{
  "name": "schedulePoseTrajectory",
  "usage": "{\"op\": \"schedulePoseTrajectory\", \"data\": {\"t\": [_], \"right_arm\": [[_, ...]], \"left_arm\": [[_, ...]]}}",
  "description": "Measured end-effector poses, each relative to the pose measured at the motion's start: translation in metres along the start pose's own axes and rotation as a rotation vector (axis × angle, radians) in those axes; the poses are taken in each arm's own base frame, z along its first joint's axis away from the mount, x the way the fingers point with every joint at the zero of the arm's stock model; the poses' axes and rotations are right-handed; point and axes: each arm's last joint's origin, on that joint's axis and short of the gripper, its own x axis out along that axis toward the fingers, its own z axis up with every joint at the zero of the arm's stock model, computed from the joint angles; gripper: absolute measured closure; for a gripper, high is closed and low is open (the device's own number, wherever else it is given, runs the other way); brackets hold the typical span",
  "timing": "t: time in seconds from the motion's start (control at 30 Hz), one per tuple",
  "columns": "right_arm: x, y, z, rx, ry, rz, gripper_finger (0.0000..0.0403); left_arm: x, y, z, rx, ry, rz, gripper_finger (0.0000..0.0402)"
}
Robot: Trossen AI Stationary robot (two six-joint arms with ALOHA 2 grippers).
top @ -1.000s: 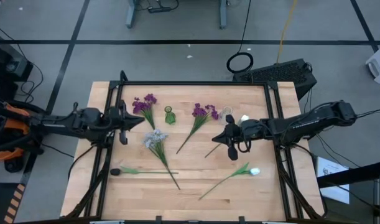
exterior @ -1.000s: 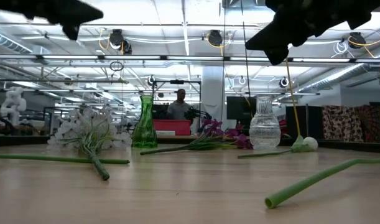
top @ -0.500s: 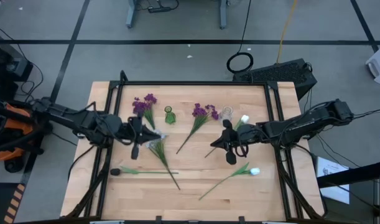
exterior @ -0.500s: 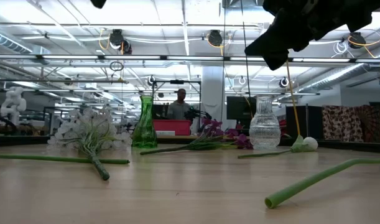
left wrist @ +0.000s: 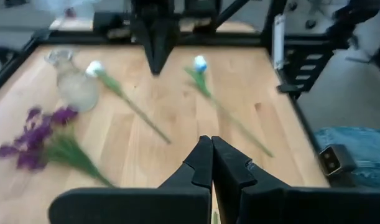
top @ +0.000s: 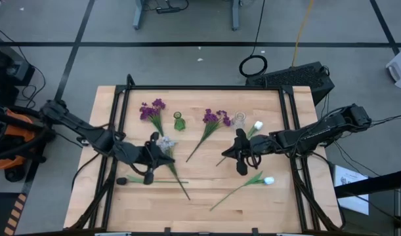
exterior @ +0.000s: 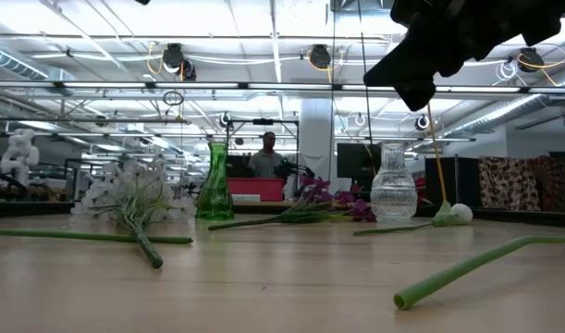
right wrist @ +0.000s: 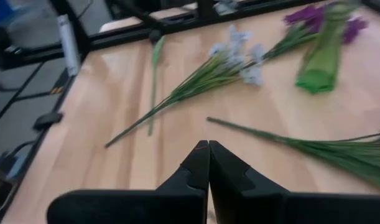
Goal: Sort flowers into vase by color
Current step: Move the white flowers to the right of the table
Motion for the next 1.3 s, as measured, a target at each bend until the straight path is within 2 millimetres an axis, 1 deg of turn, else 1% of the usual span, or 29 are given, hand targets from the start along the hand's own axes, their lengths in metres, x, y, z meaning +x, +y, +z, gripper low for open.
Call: {"op": "schedulePoseTrajectory", "data": {"t": [0.1,0.3,0.4,0.5,0.57,0.67,0.73,0.83,0.97,1.07,1.2,1.3], "right_arm": [[0.0,-0.001,0.001,0.013,-0.02,-0.044,0.0403],[0.0,-0.001,0.007,0.077,-0.104,-0.101,0.0403],[-0.001,0.0,0.01,0.074,-0.136,-0.091,0.0403],[-0.001,0.0,0.011,0.059,-0.144,-0.088,0.0403],[-0.001,0.0,0.011,0.058,-0.141,-0.084,0.0403],[0.002,0.0,0.009,0.056,-0.135,-0.085,0.0403],[0.004,0.0,0.007,0.042,-0.116,-0.09,0.0403],[0.009,0.0,0.003,0.023,-0.1,-0.096,0.0403],[0.018,-0.001,-0.005,0.009,-0.057,-0.111,0.0403],[0.024,-0.002,-0.011,0.005,-0.026,-0.118,0.0403],[0.03,-0.003,-0.017,0.004,-0.002,-0.125,0.0403],[0.031,-0.003,-0.018,0.002,0.005,-0.127,0.0403]], "left_arm": [[0.011,-0.001,-0.008,-0.079,0.043,0.091,0.0398],[0.031,0.001,-0.031,-0.328,0.15,0.301,0.0398],[0.043,-0.003,-0.043,-0.444,0.199,0.363,0.0398],[0.058,-0.009,-0.055,-0.49,0.235,0.399,0.0395],[0.067,-0.009,-0.062,-0.544,0.252,0.437,0.0383],[0.078,-0.006,-0.072,-0.649,0.291,0.493,0.0349],[0.083,-0.006,-0.078,-0.695,0.343,0.495,0.0316],[0.087,-0.009,-0.084,-0.759,0.363,0.503,0.0253],[0.09,-0.009,-0.086,-0.89,0.335,0.543,0.0167],[0.09,-0.009,-0.086,-0.971,0.312,0.562,0.0117],[0.09,-0.01,-0.086,-1.039,0.303,0.573,0.0073],[0.09,-0.011,-0.087,-1.081,0.324,0.567,0.0055]]}}
